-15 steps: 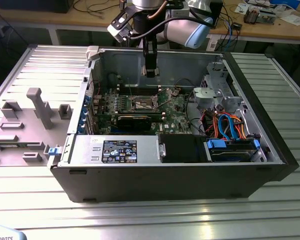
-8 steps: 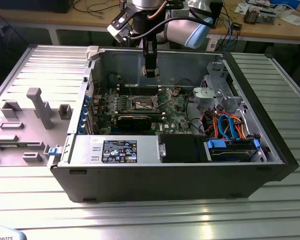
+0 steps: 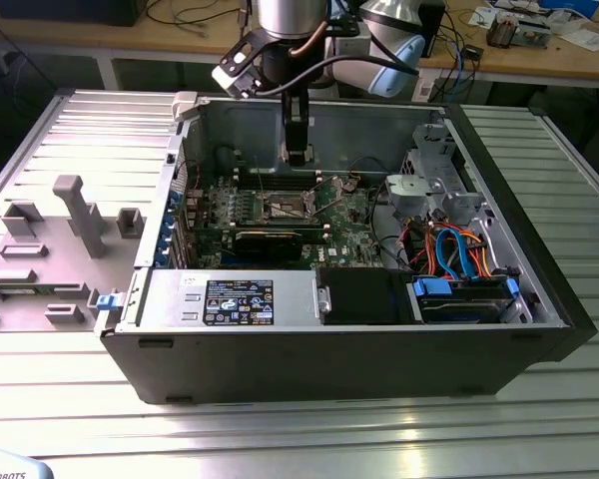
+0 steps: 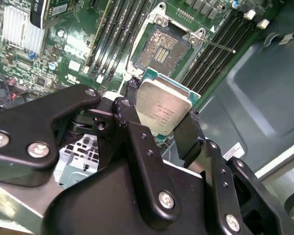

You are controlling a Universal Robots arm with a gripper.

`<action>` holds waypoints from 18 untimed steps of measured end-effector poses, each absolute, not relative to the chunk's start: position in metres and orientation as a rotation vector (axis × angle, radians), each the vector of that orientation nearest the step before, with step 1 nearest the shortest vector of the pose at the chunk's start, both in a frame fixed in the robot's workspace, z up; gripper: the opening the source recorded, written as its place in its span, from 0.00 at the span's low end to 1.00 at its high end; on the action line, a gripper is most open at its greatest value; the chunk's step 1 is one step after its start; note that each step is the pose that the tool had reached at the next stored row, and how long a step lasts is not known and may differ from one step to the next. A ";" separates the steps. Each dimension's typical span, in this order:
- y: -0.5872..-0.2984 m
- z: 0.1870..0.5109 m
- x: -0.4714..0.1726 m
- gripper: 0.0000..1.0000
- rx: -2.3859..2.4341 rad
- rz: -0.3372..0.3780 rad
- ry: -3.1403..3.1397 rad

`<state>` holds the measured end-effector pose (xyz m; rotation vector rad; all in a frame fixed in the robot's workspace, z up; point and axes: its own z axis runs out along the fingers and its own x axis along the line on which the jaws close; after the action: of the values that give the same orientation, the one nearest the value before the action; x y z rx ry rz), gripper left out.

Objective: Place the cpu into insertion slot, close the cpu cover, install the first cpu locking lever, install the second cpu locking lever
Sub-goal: 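Place the cpu into insertion slot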

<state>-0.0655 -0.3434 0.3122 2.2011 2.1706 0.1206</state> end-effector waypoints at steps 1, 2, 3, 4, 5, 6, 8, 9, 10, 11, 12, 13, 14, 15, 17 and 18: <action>-0.343 0.312 -0.066 0.54 2.200 0.129 2.179; -0.343 0.311 -0.066 0.54 2.200 0.131 2.181; -0.343 0.311 -0.066 0.54 2.200 0.131 2.181; -0.343 0.311 -0.065 0.54 2.200 0.131 2.181; -0.343 0.311 -0.065 0.54 2.200 0.131 2.181; -0.343 0.311 -0.065 0.54 2.199 0.131 2.182; -0.343 0.311 -0.065 0.54 2.199 0.131 2.182; -0.343 0.311 -0.065 0.54 2.199 0.131 2.182; -0.343 0.311 -0.065 0.54 2.199 0.131 2.182; -0.343 0.311 -0.065 0.54 2.198 0.131 2.182; -0.343 0.311 -0.065 0.54 2.198 0.131 2.183; -0.343 0.311 -0.065 0.54 2.198 0.131 2.183; -0.343 0.311 -0.065 0.54 2.198 0.131 2.183; -0.343 0.311 -0.065 0.54 2.198 0.131 2.183; -0.343 0.311 -0.065 0.54 2.198 0.131 2.183; -0.343 0.311 -0.065 0.54 2.198 0.131 2.183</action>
<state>-0.0655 -0.3435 0.3112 2.1984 2.1826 0.1313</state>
